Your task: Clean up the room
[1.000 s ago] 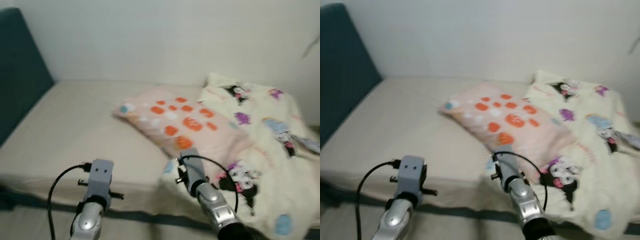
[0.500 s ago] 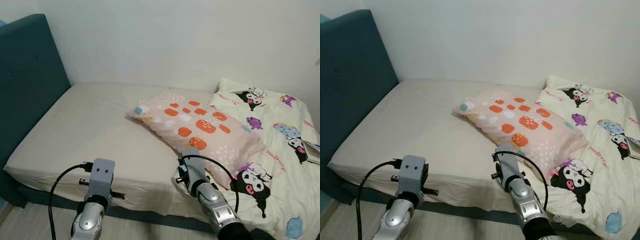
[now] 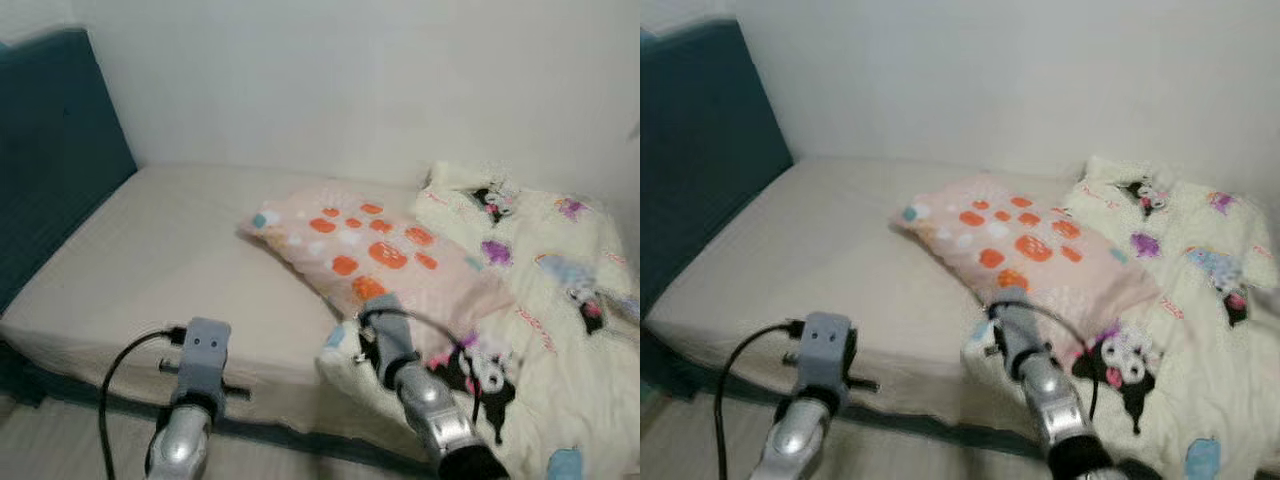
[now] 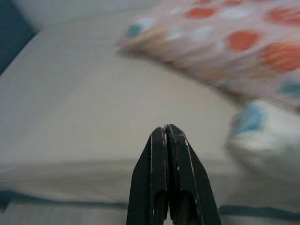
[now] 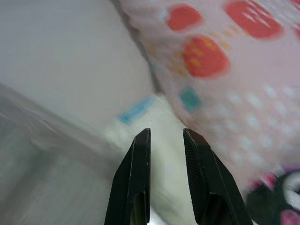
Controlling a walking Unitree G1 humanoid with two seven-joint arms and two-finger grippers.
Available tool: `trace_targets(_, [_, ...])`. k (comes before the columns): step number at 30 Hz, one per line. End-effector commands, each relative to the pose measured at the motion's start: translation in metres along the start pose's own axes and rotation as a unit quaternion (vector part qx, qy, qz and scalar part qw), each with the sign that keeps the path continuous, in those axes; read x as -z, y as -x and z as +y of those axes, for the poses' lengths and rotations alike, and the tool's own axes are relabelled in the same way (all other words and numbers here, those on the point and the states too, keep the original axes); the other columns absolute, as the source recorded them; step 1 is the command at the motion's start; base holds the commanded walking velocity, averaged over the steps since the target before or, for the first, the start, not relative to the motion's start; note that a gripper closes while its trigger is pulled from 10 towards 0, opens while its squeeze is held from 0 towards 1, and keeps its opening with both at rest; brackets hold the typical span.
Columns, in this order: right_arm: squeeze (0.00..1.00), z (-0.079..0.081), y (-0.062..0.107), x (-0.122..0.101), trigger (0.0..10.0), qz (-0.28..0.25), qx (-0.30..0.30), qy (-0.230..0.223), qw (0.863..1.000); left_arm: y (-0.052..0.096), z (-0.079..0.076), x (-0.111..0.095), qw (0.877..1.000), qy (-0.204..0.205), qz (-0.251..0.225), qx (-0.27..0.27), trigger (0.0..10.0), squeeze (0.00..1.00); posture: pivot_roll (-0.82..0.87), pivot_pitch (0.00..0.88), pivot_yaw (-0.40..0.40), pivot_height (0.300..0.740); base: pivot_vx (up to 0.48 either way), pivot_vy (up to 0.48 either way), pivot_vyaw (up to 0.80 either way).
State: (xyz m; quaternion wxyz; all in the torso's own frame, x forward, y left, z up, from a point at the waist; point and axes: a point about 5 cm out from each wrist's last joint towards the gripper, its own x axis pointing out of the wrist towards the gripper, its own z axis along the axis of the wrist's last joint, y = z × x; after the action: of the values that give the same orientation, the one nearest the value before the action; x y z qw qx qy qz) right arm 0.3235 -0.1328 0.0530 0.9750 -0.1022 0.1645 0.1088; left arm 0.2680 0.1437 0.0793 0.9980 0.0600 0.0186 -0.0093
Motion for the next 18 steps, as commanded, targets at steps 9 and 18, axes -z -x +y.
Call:
trace_targets(9, [0.0,-0.0007,0.0006,0.0014,10.0,0.001,0.011,-0.038,0.999,0.0022,0.0019,0.0068,1.0,0.0,0.016,0.001,10.0,0.0,-0.06,0.089,-0.017,0.74,0.0,0.0,0.0])
trace_targets(18, [0.0,-0.0019,0.0012,0.0021,10.0,0.001,0.011,-0.031,0.999,0.0022,0.0028,0.0069,1.0,0.002,0.013,-0.001,10.0,0.0,-0.06,0.082,-0.015,0.74,0.0,0.0,-0.52])
